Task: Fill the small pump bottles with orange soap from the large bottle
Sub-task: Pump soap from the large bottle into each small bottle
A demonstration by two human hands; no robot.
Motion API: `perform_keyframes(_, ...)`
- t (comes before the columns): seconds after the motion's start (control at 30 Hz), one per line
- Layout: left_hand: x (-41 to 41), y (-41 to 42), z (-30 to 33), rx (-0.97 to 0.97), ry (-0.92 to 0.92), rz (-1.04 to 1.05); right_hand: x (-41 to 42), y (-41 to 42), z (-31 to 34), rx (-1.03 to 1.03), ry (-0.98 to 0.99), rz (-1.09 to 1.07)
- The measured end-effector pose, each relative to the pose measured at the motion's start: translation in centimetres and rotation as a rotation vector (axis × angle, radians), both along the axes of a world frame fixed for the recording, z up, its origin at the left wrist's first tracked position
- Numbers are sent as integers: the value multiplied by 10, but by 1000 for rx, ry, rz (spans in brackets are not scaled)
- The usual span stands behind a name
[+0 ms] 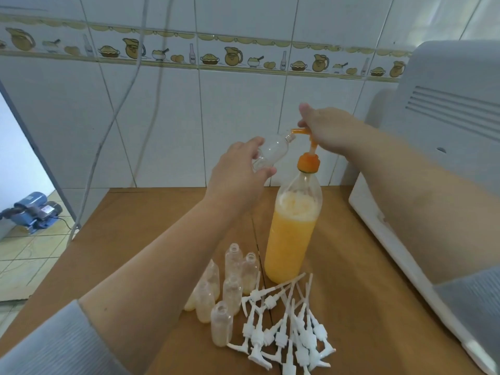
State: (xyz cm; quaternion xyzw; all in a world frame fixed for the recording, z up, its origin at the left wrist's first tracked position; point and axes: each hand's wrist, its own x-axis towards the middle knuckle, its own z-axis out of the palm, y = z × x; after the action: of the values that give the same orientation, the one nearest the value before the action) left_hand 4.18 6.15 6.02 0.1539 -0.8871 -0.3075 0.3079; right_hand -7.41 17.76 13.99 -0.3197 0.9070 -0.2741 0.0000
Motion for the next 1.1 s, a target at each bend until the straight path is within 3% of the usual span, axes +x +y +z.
perform_keyframes(0.07,0,0,0,-2,3,-10,1,9,-14,-50,114,122)
perform_keyframes(0.23,0,1,-3,-30,23,-47,5,16,-32,-208,58,141)
perform_keyframes(0.53,-2,-4,-7,-97,31,-40,2,14,-43,-217,104,96)
perform_keyframes(0.8,5,-2,1,-268,-2,15,14,15,-44,-89,204,175)
perform_keyframes(0.97,6,0,15,-299,-8,15,27,29,-47,-311,403,78)
perform_keyframes(1.1,2,4,11,-233,-9,-19,26,40,-76,-286,508,64)
